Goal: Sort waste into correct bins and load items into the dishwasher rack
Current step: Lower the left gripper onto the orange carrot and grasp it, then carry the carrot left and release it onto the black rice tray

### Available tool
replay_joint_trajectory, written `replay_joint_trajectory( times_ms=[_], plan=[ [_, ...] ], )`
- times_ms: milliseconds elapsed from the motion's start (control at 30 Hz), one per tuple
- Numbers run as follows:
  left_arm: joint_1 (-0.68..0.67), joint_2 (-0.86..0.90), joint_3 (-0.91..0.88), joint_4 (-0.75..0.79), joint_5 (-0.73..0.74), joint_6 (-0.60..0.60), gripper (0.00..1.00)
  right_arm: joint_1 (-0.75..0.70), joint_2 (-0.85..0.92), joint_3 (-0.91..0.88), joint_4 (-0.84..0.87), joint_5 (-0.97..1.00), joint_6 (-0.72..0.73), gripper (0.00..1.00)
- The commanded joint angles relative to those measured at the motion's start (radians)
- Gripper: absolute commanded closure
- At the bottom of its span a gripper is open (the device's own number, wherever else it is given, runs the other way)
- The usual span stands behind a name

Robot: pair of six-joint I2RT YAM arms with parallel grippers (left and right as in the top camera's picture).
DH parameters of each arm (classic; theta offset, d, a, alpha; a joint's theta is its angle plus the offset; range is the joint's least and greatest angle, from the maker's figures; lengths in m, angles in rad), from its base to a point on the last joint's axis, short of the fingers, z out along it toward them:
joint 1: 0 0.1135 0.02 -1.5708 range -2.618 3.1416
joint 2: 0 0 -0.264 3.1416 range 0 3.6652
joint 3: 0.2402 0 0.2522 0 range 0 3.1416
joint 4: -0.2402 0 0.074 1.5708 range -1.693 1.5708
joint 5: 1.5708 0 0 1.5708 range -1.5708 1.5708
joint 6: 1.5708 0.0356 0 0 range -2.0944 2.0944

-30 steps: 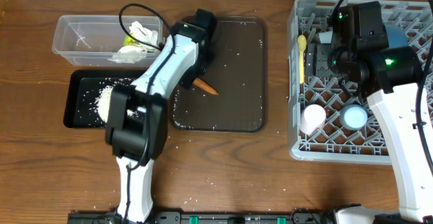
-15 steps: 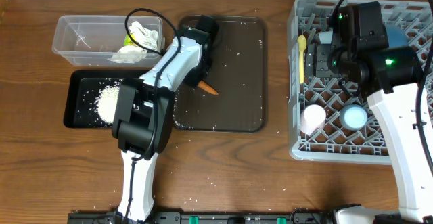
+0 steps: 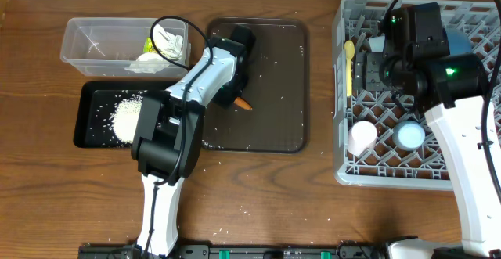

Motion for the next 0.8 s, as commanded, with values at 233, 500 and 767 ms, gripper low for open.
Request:
replay_joint_trajectory(
  times_ms=[233, 500, 767],
  plan=[
    [0.008, 0.005, 0.009, -0.004, 0.067, 0.068, 0.89, -0.010, -0.005, 0.011, -0.015, 0.003, -0.018, 0.13],
    [0.085, -0.165, 0.040, -0.041, 0.079, 0.268, 0.90, -0.010, -0.005, 0.011, -0.015, 0.003, -0.026, 0.11],
    [0.234, -0.389, 0.040, -0.196, -0.044, 0.267, 0.89, -0.010, -0.004, 0.011, -0.005, 0.003, -0.026, 0.10]
  ],
)
